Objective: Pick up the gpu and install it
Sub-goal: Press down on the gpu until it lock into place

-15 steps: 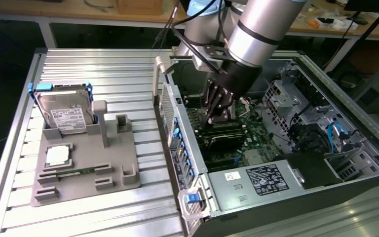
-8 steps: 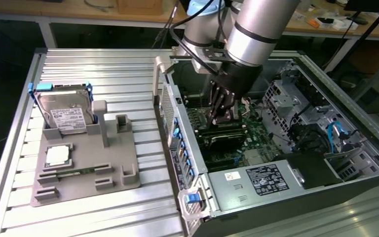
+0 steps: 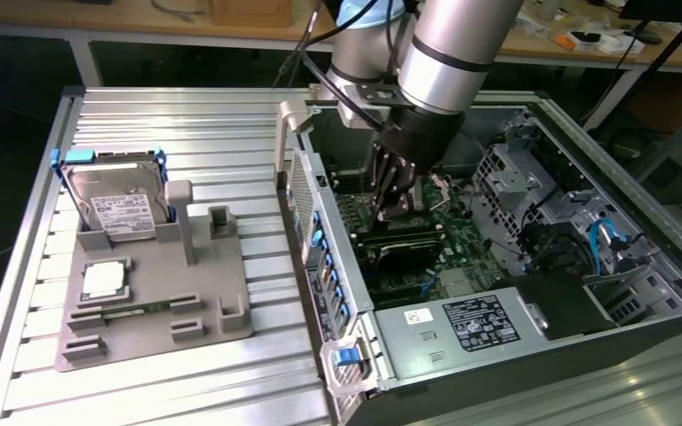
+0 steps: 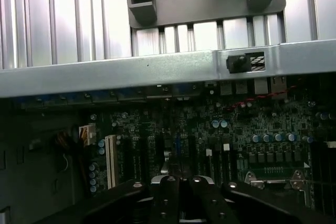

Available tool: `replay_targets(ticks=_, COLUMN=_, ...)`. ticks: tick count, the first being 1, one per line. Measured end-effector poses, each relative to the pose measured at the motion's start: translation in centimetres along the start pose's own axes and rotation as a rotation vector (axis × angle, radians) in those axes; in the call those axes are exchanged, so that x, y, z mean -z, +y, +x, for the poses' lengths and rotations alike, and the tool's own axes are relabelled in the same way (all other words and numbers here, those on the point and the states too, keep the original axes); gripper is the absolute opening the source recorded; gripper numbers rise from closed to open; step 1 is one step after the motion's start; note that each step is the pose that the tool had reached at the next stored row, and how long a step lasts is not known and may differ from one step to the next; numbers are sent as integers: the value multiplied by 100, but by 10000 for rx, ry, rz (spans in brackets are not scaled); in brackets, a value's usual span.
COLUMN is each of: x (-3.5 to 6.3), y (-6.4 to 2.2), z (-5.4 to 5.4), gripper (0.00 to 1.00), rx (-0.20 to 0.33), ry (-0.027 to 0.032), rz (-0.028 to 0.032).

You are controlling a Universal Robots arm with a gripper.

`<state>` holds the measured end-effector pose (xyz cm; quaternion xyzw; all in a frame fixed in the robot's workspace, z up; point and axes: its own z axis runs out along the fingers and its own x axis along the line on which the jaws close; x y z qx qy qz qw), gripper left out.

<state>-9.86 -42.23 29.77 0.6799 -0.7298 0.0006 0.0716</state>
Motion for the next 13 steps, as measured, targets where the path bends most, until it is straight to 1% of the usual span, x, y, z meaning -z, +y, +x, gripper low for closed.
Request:
replay_targets(ticks=2, x=-11, y=12, z=-10, gripper=11, rx=-1, ry=-1, rz=9)
replay_targets(ticks=5, x=-31, y=11, z=-29, gripper=11, rx=-7, ry=3, rz=60)
replay_targets(ticks=13, x=-31, y=11, z=-30, gripper=11, rx=-7, ry=4, rz=63)
